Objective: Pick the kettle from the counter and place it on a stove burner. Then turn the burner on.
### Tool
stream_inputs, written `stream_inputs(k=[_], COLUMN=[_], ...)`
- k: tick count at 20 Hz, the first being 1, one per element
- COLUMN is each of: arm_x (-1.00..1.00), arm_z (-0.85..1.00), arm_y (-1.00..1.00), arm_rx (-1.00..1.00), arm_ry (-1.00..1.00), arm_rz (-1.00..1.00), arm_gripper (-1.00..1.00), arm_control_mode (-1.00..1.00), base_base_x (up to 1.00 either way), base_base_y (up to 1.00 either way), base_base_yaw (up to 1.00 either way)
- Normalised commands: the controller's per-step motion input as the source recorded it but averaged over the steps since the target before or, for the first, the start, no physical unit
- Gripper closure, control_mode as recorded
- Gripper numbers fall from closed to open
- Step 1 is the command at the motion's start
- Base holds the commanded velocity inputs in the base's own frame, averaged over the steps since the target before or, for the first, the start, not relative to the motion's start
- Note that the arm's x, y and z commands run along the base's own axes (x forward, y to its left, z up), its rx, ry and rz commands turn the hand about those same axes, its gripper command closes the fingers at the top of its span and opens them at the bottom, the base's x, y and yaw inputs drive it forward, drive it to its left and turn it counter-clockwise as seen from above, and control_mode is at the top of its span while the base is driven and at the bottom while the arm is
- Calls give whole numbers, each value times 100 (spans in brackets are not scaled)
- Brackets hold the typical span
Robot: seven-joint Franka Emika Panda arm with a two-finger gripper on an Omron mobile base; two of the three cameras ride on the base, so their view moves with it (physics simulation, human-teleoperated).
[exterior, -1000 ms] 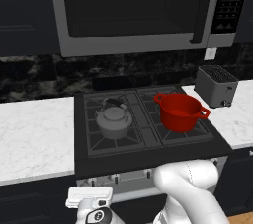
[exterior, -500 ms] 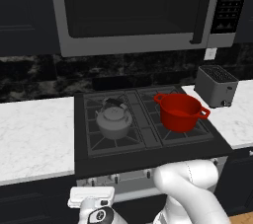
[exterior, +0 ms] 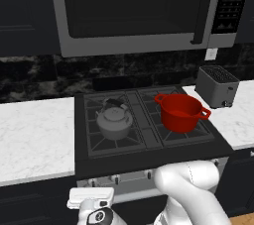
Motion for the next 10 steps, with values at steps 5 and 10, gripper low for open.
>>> stream_inputs(k=[5, 10], arm_x=[0, -3], arm_z=[0, -1], arm_y=[0, 0], arm_rx=[-19, -27], arm_ry=[8, 12], arm_rz=[0, 0], arm_gripper=[100, 100], arm_control_mode=[-100, -100], base_base_x=[0, 0], base_base_y=[0, 0], base_base_yaw=[0, 0])
